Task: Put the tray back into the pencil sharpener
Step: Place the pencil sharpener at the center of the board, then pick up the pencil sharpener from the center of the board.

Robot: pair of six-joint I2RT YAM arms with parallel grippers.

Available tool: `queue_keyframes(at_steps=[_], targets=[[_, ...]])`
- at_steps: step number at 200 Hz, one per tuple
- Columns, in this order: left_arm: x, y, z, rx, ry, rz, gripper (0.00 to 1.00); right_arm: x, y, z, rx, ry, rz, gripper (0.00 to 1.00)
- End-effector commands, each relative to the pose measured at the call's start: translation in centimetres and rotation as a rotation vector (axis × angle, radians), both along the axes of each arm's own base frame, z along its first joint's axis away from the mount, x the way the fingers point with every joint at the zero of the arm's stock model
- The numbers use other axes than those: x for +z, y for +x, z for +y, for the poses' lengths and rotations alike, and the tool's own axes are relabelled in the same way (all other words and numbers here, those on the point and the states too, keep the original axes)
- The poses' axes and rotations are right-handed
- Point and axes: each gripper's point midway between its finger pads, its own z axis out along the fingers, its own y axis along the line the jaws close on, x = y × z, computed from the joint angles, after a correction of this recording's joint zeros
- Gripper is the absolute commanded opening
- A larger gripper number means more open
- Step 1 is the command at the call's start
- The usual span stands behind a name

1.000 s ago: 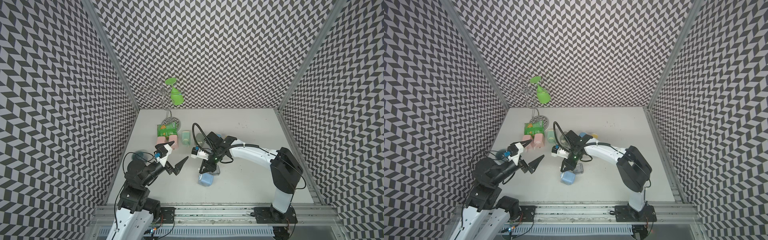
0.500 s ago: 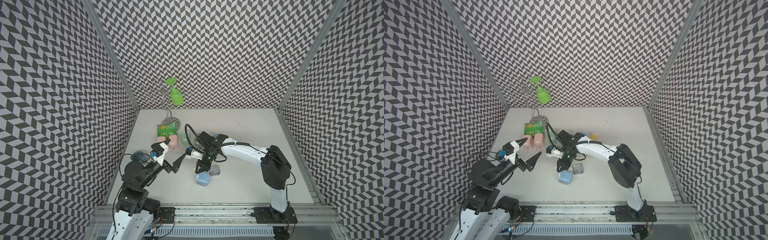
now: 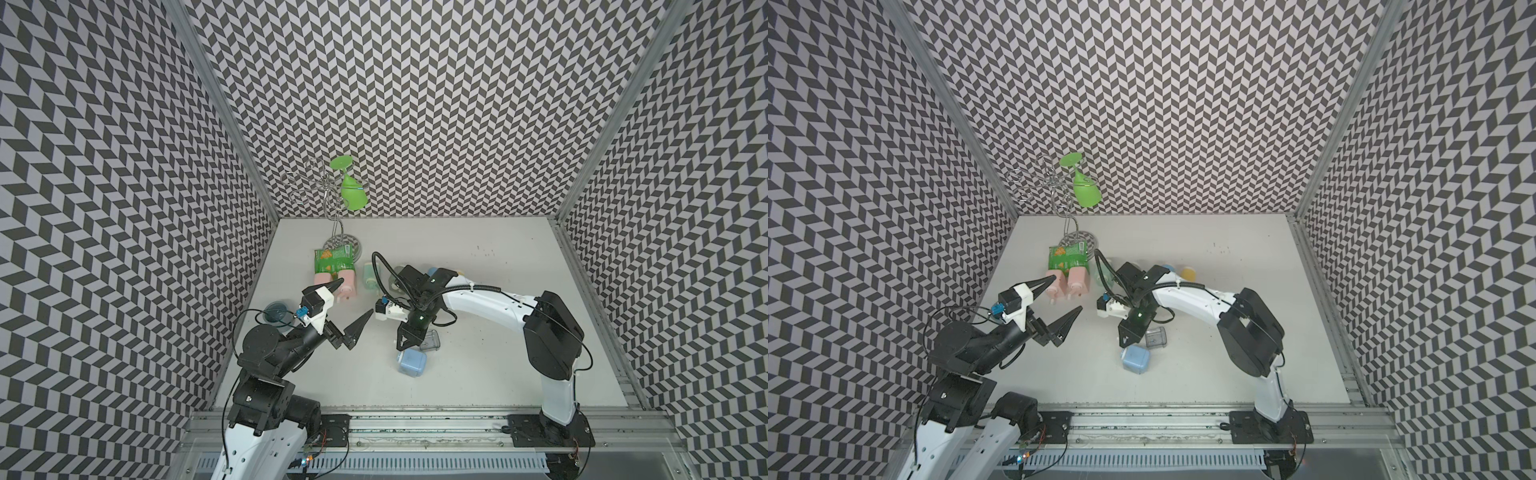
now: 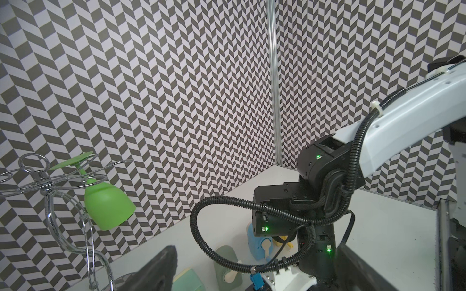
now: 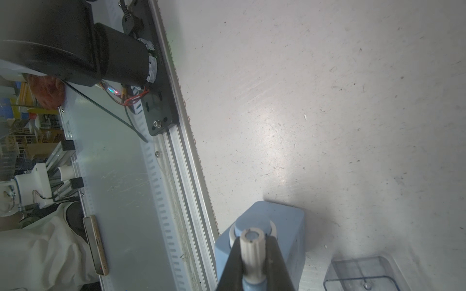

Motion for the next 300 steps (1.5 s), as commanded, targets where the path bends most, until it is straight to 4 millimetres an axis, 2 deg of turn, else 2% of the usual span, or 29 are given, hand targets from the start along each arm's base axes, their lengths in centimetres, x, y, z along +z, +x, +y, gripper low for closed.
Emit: queue_keyframes(at_steps=[1, 24, 65, 78, 102, 127, 139, 155, 173, 185, 226, 253, 300], targets=[[0.4, -0.6, -0.3, -0.027, -0.006, -0.024, 0.99, 0.0, 0.1, 0.3, 0.003, -0.014, -0.001, 0.19], [0.3, -0.6, -0.2, -0.025, 0.008, -0.026, 0.99, -0.2, 0.5, 0.5, -0.003, -0.016, -0.020, 0.32], [0.1, -0.5, -0.3, -0.025, 0.015, -0.024, 0.99, 0.5, 1.1, 0.9, -0.014, -0.006, -0.071, 0.43], [0.1, -0.5, -0.3, -0.026, 0.016, -0.025, 0.99, 1.0, 1.2, 1.1, -0.016, 0.008, -0.085, 0.53], [0.1, -0.5, -0.3, -0.028, 0.023, -0.024, 0.99, 3.0, 1.8, 1.3, -0.041, 0.044, -0.135, 0.62], [-0.2, -0.3, -0.4, -0.026, 0.033, -0.016, 0.99, 6.6, 3.0, 1.0, -0.116, 0.105, -0.246, 0.69], [-0.4, -0.1, -0.3, -0.021, 0.036, -0.009, 0.99, 8.3, 3.6, 0.2, -0.168, 0.128, -0.321, 0.71], [-0.9, 0.6, -0.1, 0.005, 0.025, 0.012, 0.99, 9.3, 3.9, -1.6, -0.239, 0.142, -0.404, 0.77], [-1.8, 1.9, 0.4, 0.054, -0.023, 0.071, 0.98, 7.8, 2.8, -3.6, -0.269, 0.103, -0.483, 0.79], [-2.5, 2.9, 1.0, 0.103, -0.057, 0.111, 0.98, 7.0, 1.7, -4.3, -0.270, 0.086, -0.520, 0.80], [-4.3, 5.1, 3.4, 0.272, -0.213, 0.225, 0.99, 5.0, -1.9, -3.8, -0.233, 0.099, -0.542, 0.85], [-4.9, 5.4, 4.4, 0.328, -0.261, 0.234, 1.00, 3.2, -2.4, -3.3, -0.236, 0.075, -0.538, 0.93], [-5.2, 5.4, 4.6, 0.335, -0.272, 0.232, 1.00, 0.7, -2.3, -2.2, -0.216, 0.022, -0.538, 0.93]])
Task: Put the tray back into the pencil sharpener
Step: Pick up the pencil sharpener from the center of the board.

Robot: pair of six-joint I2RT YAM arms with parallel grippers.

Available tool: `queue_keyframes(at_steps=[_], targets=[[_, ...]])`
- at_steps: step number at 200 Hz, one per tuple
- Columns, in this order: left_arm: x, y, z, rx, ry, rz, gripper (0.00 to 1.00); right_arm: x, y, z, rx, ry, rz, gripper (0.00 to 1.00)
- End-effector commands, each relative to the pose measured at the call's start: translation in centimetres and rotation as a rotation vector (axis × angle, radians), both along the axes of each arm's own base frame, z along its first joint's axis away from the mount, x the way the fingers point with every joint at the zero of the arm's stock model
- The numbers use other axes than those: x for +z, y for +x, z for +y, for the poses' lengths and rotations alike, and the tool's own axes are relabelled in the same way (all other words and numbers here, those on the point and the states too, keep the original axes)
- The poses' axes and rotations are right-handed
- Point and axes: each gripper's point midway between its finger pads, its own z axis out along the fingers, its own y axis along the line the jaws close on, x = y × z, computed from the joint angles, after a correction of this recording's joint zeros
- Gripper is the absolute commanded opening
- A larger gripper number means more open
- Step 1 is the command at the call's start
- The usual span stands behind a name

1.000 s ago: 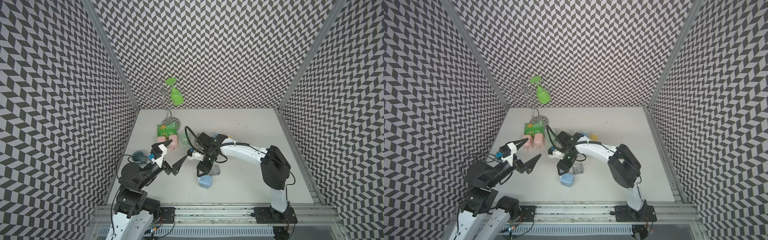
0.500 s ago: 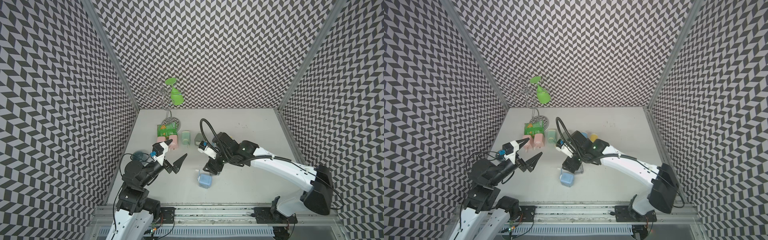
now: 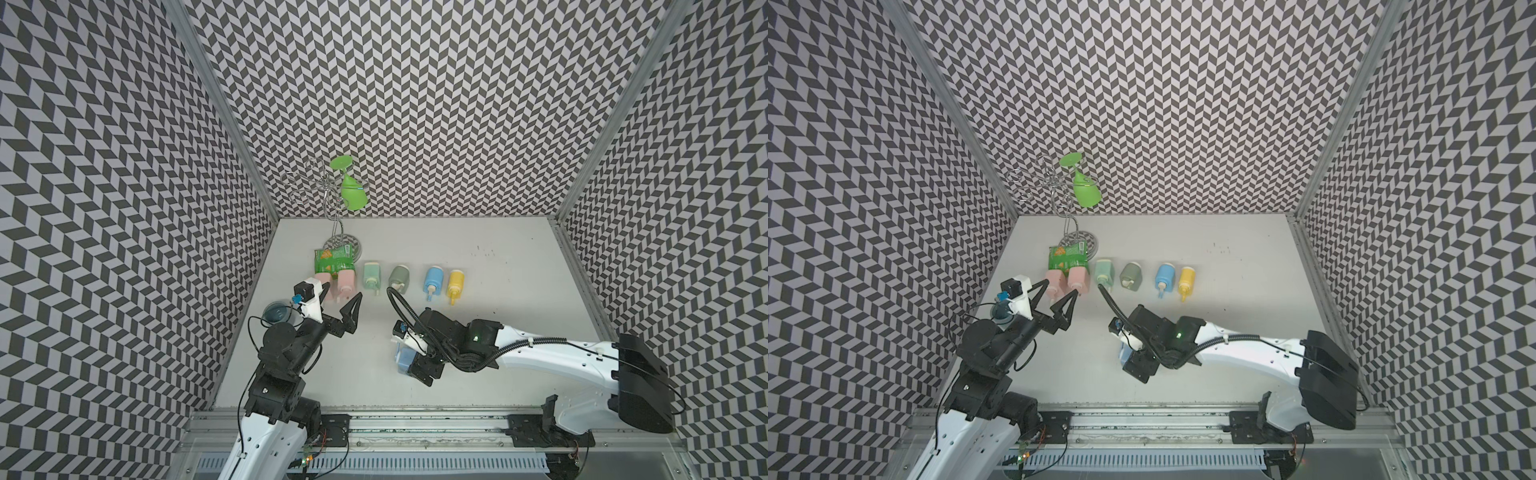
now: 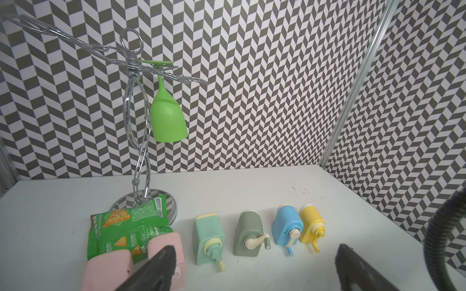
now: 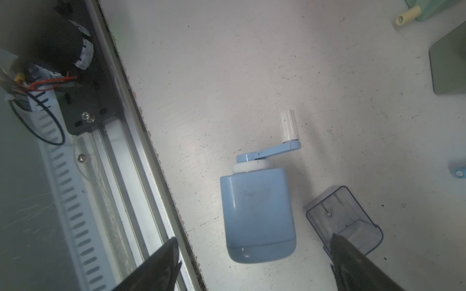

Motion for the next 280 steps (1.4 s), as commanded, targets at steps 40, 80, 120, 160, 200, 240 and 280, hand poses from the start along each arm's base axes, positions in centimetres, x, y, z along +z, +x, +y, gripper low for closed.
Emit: queue_keyframes(at_steps=[40, 80, 120, 160, 200, 240, 280], targets=[[1.0, 0.0, 0.6, 0.033, -0.030, -0.043, 1.00, -2.1, 0.7, 1.8, -0.010, -0.028, -0.013, 0.90], [1.0, -0.1, 0.8, 0.041, -0.027, -0.050, 1.00, -3.6, 0.5, 1.9, 0.017, -0.064, 0.009, 0.82], [1.5, -0.3, 1.1, 0.059, -0.019, -0.068, 1.00, -3.8, 0.5, 2.2, 0.045, -0.079, 0.003, 0.70], [1.7, -0.5, 1.5, 0.080, -0.008, -0.079, 1.00, -3.8, 0.3, 2.7, 0.118, -0.099, -0.005, 0.57], [1.7, -0.8, 2.2, 0.116, 0.030, -0.069, 1.00, -2.6, 0.9, 3.6, 0.221, -0.115, -0.055, 0.48], [2.0, -1.3, 4.0, 0.210, 0.005, -0.069, 0.98, 0.1, 3.6, 4.8, 0.326, -0.085, -0.182, 0.43], [1.5, -1.7, 4.6, 0.234, -0.018, -0.064, 0.98, 0.2, 5.3, 5.7, 0.453, -0.091, -0.229, 0.43]])
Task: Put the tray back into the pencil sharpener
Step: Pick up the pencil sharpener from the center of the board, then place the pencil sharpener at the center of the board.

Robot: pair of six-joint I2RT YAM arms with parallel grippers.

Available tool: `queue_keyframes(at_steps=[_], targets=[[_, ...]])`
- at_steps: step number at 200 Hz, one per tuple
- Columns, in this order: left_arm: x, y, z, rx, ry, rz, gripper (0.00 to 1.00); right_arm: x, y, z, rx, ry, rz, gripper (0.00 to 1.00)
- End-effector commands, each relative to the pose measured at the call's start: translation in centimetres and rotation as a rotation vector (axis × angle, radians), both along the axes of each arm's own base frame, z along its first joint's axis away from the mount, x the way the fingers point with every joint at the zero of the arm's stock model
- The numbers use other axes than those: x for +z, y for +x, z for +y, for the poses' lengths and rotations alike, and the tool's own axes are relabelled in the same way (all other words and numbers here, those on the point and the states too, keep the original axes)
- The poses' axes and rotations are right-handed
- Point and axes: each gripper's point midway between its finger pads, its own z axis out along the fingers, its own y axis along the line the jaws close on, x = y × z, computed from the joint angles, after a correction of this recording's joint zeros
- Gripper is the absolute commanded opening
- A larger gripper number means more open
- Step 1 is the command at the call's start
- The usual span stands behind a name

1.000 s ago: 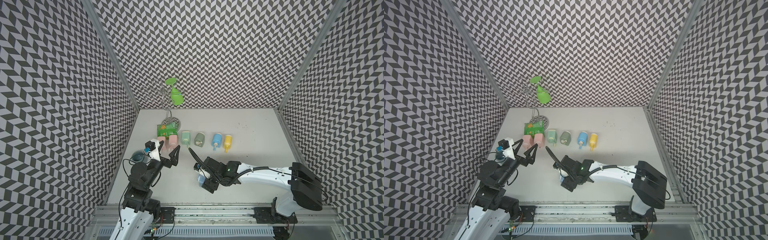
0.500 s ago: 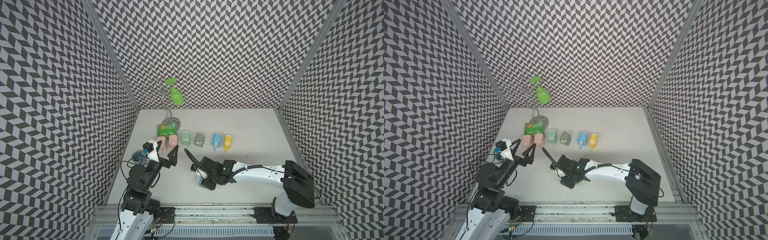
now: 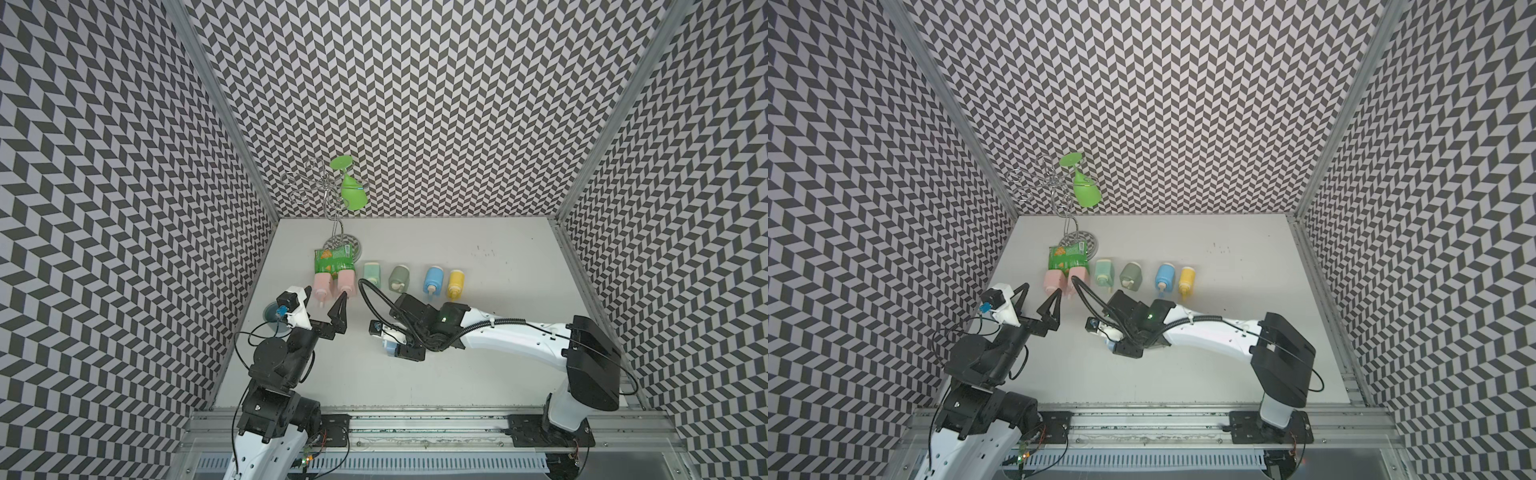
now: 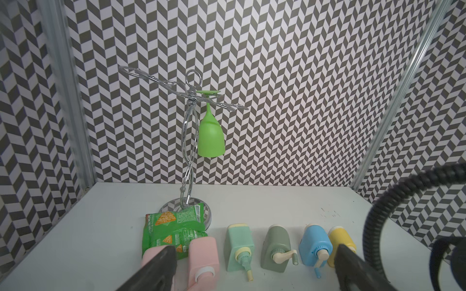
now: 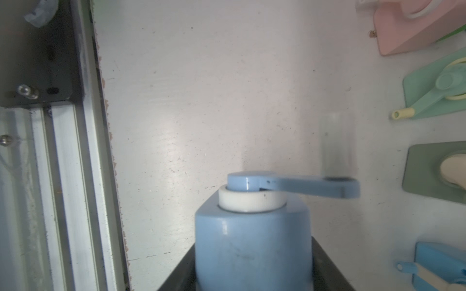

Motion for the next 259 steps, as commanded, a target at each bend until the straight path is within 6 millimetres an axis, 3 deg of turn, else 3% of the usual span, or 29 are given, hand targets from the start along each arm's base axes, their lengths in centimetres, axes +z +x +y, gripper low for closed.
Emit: queue_keyframes(at_steps=[1, 63, 117, 166, 190, 211, 235, 259], targets=[[0.3, -0.3, 0.7, 0.033, -0.015, 0.001, 0.98, 0.0, 0.8, 1.2, 0.136, 0.002, -0.046, 0.43], [-0.5, 0.0, 0.1, 0.001, -0.042, 0.031, 0.98, -2.1, 0.8, 2.4, 0.247, -0.028, 0.007, 0.43], [-0.5, 0.4, 0.1, 0.006, -0.029, 0.033, 0.98, -3.4, 0.7, 2.3, 0.255, -0.033, 0.069, 0.46], [-0.6, 0.8, 0.2, 0.024, 0.005, 0.038, 1.00, -3.4, 1.2, 2.0, 0.231, -0.045, 0.063, 0.64], [-0.2, 0.9, 0.4, 0.035, 0.020, 0.029, 1.00, -1.2, 1.6, 2.4, 0.214, -0.009, 0.027, 0.77], [1.6, 1.0, -0.3, 0.001, 0.030, -0.003, 1.00, 3.1, 2.0, 2.5, 0.178, 0.050, -0.025, 0.84], [3.0, 1.3, -2.5, -0.114, 0.164, -0.028, 1.00, 8.2, 1.3, 1.4, 0.140, 0.184, -0.090, 0.88], [2.1, 1.4, -5.5, -0.290, 0.355, -0.004, 1.00, 13.0, 2.3, -1.4, -0.060, 0.364, -0.196, 0.86]])
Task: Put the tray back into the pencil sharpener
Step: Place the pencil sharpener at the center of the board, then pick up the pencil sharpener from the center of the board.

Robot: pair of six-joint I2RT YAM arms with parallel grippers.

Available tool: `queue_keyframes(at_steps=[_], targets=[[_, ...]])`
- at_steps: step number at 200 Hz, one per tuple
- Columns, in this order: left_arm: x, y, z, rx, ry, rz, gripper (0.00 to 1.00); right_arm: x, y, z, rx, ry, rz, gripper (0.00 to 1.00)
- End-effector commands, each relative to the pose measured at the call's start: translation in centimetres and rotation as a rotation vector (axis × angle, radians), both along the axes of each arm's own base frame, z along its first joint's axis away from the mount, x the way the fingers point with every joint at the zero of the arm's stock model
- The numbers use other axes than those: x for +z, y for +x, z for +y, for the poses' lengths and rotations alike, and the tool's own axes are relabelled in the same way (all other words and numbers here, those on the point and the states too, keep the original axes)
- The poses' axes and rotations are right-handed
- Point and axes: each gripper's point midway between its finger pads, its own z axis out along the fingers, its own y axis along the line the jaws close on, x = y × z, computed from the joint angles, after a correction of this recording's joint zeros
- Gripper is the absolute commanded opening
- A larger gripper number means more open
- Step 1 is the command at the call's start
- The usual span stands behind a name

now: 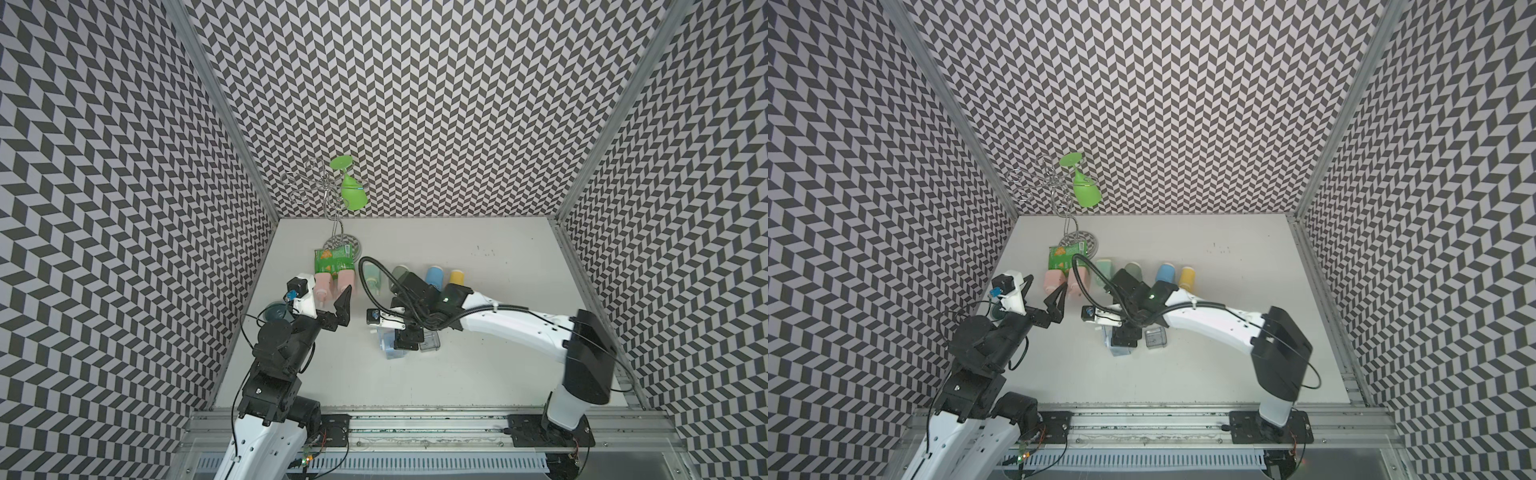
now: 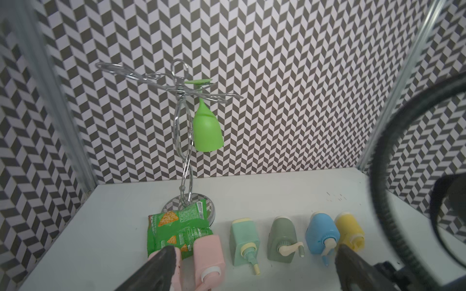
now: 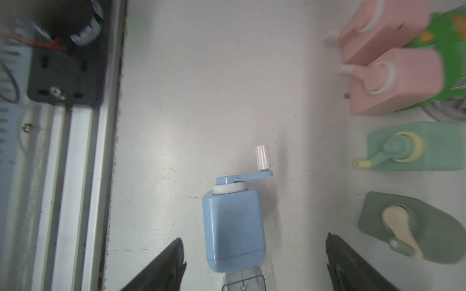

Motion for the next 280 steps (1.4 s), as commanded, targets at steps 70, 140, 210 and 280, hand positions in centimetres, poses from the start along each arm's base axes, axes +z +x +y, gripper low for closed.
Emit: queue_keyframes(at_steps=[70, 140, 210, 280], targets=[[-5.7, -3.3, -9.2, -0.661, 0.477, 0.096, 0.96, 10.4, 2.8, -14.2, -0.792, 0.822, -0.038, 0.90], [-13.5, -5.4, -13.6, -0.807, 0.773, 0.268, 0.96, 4.8, 3.2, -16.8, -1.102, 0.802, 0.239, 0.83], [-18.1, -4.9, -14.3, -0.856, 0.875, 0.371, 0.95, -1.4, 3.5, -16.5, -1.202, 0.645, 0.392, 0.84], [-21.7, -4.9, -14.5, -0.931, 0.960, 0.449, 0.91, -6.9, 2.7, -15.5, -1.245, 0.535, 0.618, 0.81]])
